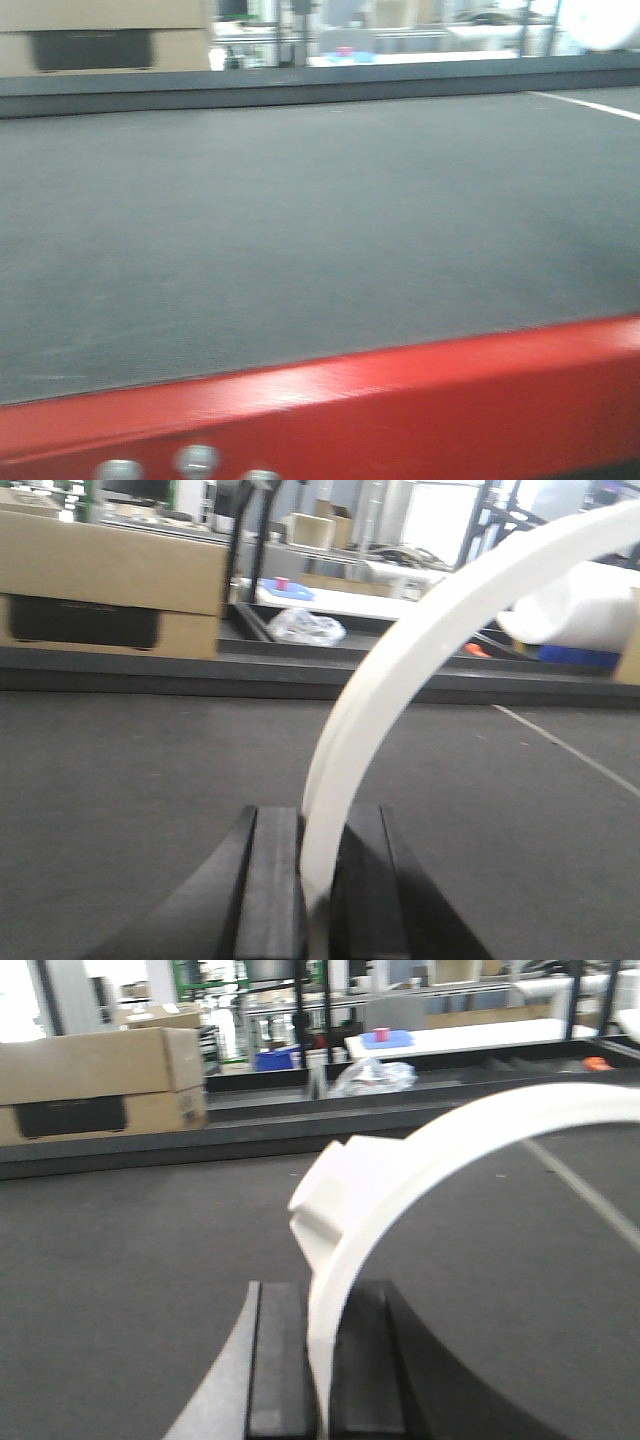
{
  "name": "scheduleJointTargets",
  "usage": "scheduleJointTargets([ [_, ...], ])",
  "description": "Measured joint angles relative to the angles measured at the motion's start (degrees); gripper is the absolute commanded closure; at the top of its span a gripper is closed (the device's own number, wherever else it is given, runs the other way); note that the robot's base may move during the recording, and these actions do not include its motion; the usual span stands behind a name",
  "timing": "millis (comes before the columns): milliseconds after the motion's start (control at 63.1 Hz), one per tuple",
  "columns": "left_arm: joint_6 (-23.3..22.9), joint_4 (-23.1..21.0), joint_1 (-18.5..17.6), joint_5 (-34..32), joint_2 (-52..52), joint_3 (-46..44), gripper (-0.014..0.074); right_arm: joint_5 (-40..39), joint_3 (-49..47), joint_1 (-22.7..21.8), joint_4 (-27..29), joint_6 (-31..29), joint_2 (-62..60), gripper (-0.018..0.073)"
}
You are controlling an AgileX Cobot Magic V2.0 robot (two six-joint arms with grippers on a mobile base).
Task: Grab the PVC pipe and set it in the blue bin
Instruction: 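Drive the base to the shelf of blue bins holding both arcs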
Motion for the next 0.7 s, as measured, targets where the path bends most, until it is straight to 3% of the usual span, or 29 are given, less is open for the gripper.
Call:
scheduleJointTargets([
  [697, 0.0, 0.0, 0.0, 0.0, 0.0, 0.0, 0.0707, 0.0, 0.0, 0.0, 0.0, 0.0, 0.0, 0.0727],
])
